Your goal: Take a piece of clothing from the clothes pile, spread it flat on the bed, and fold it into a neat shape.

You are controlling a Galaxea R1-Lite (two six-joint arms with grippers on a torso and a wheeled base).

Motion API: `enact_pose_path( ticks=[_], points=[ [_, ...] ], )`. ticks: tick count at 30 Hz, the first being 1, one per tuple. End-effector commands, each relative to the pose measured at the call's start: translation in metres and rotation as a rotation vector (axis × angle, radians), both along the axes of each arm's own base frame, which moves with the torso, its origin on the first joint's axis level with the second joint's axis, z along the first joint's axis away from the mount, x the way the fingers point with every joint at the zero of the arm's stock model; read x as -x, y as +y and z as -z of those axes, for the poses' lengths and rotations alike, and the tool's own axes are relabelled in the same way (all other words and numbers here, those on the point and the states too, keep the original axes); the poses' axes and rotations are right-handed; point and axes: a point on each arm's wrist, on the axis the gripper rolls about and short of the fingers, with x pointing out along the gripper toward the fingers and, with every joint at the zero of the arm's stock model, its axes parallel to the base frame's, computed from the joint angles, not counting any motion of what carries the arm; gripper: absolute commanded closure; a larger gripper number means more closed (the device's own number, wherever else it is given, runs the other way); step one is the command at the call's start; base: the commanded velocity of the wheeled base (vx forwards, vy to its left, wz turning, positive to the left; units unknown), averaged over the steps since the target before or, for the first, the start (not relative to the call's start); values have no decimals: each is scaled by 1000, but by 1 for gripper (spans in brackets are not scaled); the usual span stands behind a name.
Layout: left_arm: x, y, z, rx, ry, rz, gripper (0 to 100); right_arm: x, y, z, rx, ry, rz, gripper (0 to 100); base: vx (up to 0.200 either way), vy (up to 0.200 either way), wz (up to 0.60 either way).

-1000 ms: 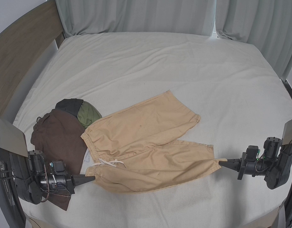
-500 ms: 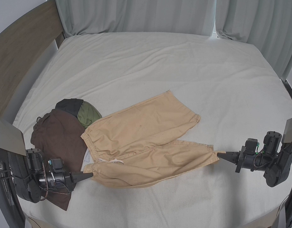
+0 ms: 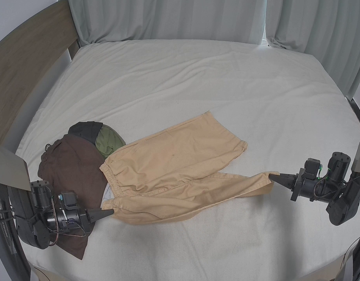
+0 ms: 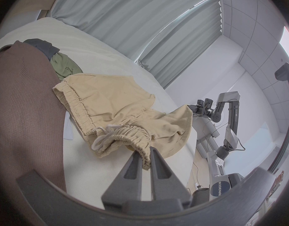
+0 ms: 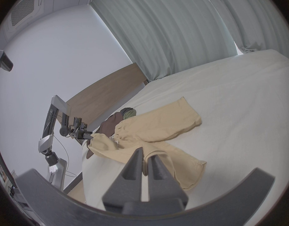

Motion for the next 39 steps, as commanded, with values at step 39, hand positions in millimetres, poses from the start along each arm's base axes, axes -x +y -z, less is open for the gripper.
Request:
enact_pose_path(
  ticks=[39],
  points=[
    [-5, 2, -14, 17, -34, -23, 100, -40, 7, -42, -98, -126, 13, 100, 0, 0, 0]
  ],
)
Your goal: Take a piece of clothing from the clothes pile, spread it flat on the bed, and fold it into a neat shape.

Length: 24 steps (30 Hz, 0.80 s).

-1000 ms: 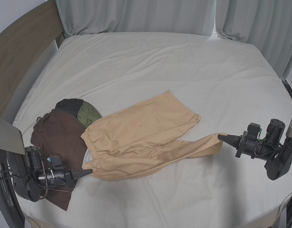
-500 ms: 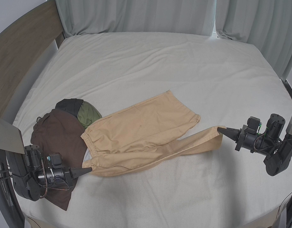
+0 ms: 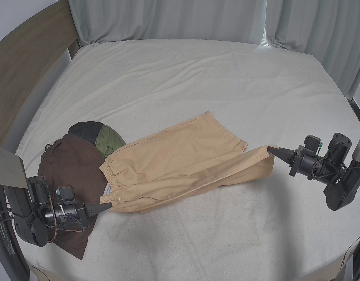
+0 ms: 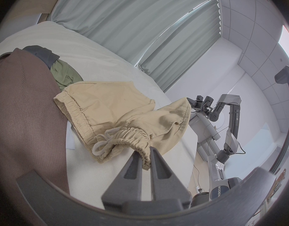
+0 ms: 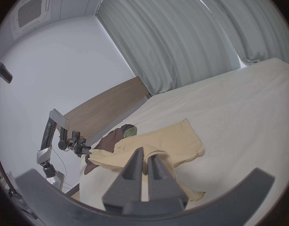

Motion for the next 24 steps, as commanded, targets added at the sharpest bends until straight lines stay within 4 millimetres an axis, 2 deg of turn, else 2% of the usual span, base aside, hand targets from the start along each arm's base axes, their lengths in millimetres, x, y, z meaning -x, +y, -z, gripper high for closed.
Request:
enact_pose_path(
  ticks=[1, 11, 24],
  points=[
    [0, 0, -1, 0, -7, -2, 100, -5, 0, -5, -9, -19, -1, 100, 0, 0, 0],
    [-1, 2, -2, 0, -13, -7, 100, -28, 2, -19, -10, -26, -2, 100, 0, 0, 0],
    [-3, 4, -3, 0, -19, -15, 100, -38, 9, -24, -12, -41, -22, 100, 0, 0, 0]
  ],
)
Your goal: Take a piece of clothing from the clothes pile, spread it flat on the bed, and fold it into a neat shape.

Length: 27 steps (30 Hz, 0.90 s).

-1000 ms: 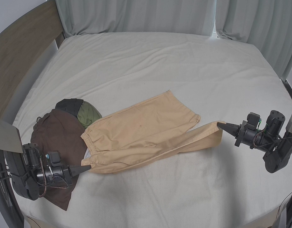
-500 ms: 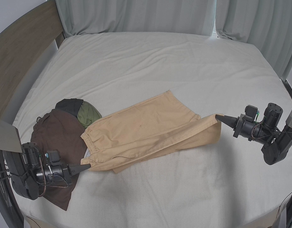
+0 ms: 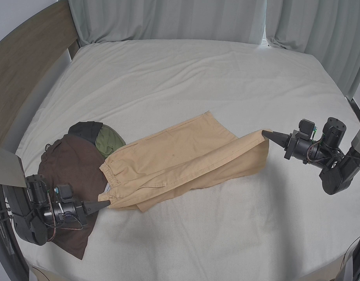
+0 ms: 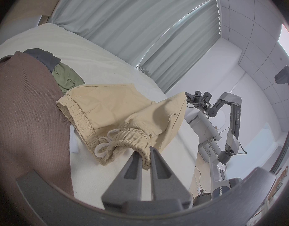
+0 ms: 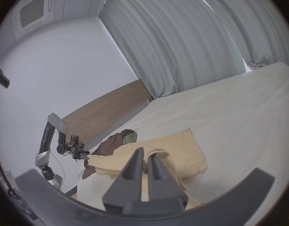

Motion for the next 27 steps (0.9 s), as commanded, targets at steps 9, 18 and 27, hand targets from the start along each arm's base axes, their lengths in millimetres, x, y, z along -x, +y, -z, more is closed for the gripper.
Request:
enact_pose_path(
  ticks=[9, 18, 27],
  points=[
    [-1, 1, 0, -1, -3, -4, 100, -18, 1, -12, -1, -9, 1, 100, 0, 0, 0],
    [-4, 4, -2, 6, -9, -18, 100, -33, 4, -17, -1, -6, -6, 100, 0, 0, 0],
    [-9, 9, -7, 35, 3, -46, 100, -43, 8, -29, -1, -12, -13, 100, 0, 0, 0]
  ],
)
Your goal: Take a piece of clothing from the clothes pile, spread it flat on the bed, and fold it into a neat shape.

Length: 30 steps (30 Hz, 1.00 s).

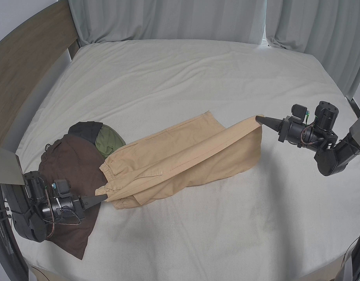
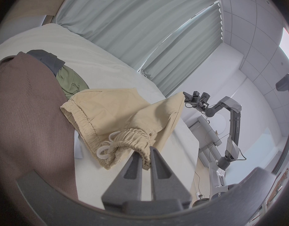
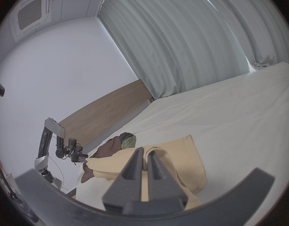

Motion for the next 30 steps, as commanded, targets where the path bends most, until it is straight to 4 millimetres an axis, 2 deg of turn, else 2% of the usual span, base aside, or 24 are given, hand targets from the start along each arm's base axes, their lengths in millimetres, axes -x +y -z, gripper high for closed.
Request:
enact_pose_path(
  ticks=[1, 13, 23, 30],
  points=[
    [-2, 2, -2, 4, -6, -8, 100, -4, 2, -6, -1, -16, -3, 100, 0, 0, 0],
    [-8, 3, -4, 32, 22, -46, 100, -32, 7, -19, -2, -15, 1, 100, 0, 0, 0],
    [-16, 4, -3, 29, 20, -86, 100, -59, 10, -12, -3, 14, 1, 100, 0, 0, 0],
    [-20, 2, -3, 34, 22, -91, 100, -65, 18, -12, -2, 28, -16, 100, 0, 0, 0]
  ],
)
